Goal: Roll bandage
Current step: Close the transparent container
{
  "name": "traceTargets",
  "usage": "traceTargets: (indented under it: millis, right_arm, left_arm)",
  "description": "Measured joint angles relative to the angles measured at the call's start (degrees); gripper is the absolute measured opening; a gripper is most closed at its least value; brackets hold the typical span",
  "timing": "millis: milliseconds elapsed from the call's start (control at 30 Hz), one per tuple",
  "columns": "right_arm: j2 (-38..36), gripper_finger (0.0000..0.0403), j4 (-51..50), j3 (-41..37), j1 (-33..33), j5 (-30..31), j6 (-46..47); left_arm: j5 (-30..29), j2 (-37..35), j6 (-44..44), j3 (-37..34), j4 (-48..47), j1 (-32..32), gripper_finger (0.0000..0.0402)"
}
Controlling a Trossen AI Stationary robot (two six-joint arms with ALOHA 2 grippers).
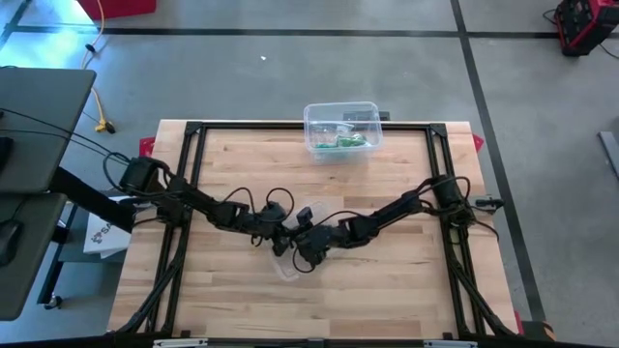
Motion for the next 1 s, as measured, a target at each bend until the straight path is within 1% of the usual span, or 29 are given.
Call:
traceTargets:
  millis: [133,300,433,567,700,833,1000]
  right_arm:
    - [0.00,0.0141,-0.68,-0.03,-0.28,-2.12,0.78]
    - [-0.71,0.0142,-2.67,0.07,-0.24,-2.88,0.93]
    - [-3.25,0.0153,-8.74,-0.04,-0.47,-7.23,3.17]
    - [-6.16,0.0178,-15.51,-0.02,-1.56,-12.73,6.82]
    - [-7.60,0.0198,-20.69,0.03,-3.47,-16.53,10.17]
    - [-7.78,0.0201,-22.92,0.18,-5.19,-18.23,11.14]
    - [-7.80,0.0198,-23.44,0.20,-6.95,-22.97,11.62]
  left_arm:
    - [-0.06,0.15,1.31,0.02,0.23,0.00,0.0000]
    - [0.19,0.17,1.75,0.11,0.03,-0.01,0.0000]
    - [1.22,0.24,1.86,0.30,0.45,-0.17,0.0000]
    - [1.39,0.26,2.87,0.25,1.15,-0.25,0.0000]
    - [1.44,0.33,4.14,0.17,2.43,-0.24,0.0000]
    - [1.22,0.33,4.22,0.17,2.37,-0.22,0.0000]
    - [1.04,0.33,4.02,0.17,2.40,-0.20,0.0000]
